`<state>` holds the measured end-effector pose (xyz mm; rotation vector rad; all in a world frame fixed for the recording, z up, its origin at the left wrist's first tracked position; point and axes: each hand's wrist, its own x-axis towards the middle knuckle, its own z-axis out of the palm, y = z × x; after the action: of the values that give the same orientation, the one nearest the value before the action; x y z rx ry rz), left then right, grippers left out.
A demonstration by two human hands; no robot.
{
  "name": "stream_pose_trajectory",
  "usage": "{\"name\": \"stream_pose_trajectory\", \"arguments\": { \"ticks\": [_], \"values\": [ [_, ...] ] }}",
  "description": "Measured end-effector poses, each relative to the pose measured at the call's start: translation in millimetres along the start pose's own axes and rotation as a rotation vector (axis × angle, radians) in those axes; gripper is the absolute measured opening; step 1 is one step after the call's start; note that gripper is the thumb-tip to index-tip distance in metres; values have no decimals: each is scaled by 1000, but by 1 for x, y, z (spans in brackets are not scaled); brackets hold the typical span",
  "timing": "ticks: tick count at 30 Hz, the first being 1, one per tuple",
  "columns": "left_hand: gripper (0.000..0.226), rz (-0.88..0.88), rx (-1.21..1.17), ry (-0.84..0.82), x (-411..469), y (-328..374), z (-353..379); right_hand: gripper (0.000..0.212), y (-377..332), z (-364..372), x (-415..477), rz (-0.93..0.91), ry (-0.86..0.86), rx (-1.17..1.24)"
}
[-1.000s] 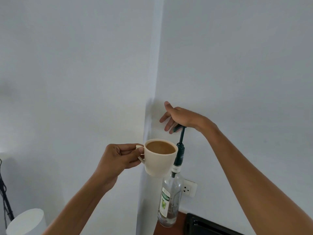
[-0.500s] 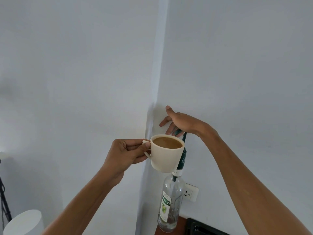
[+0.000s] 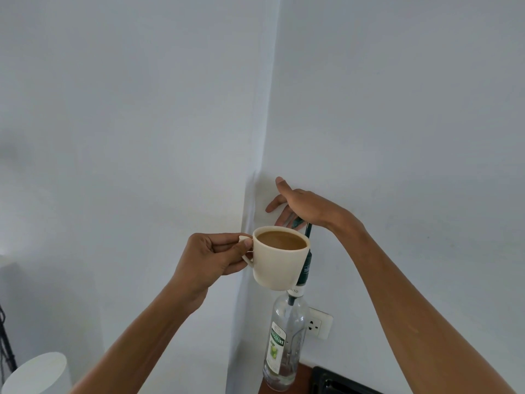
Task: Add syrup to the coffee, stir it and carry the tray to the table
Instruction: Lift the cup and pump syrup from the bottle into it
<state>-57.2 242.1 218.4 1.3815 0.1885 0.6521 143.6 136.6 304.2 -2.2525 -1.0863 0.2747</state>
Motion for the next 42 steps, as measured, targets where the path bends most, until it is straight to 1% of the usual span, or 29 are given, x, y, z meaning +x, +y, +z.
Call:
{"name": "stream_pose_trajectory", "arguments": {
  "ticks": [7,12,20,25,29,32,34,42],
  "values": [
    [16,9,-16,-2,1,2,-2,82,-1,2,-3,4,16,-1],
    [21,7,5,13,4,0,-1,86,-2,1,-7,-5,30,-4],
    [19,20,-13,-1,5,1,-1,96,-1,3,-8,-20,36,-30],
    [28,20,-16,-7,5,2,-1,98,5,8,-10,-8,26,-53],
    [25,22,-13,-12,6,1,-1,99,5,9,-11,-12,25,-42],
    [34,24,-20,-18,5,0,-1,99,4,8,-9,-2,25,-53],
    [37,26,-19,-24,4,-1,-1,100,3,8,-8,2,18,-52],
    [36,27,-18,-27,3,-3,-1,103,-1,1,-7,3,23,-12]
  ]
}}
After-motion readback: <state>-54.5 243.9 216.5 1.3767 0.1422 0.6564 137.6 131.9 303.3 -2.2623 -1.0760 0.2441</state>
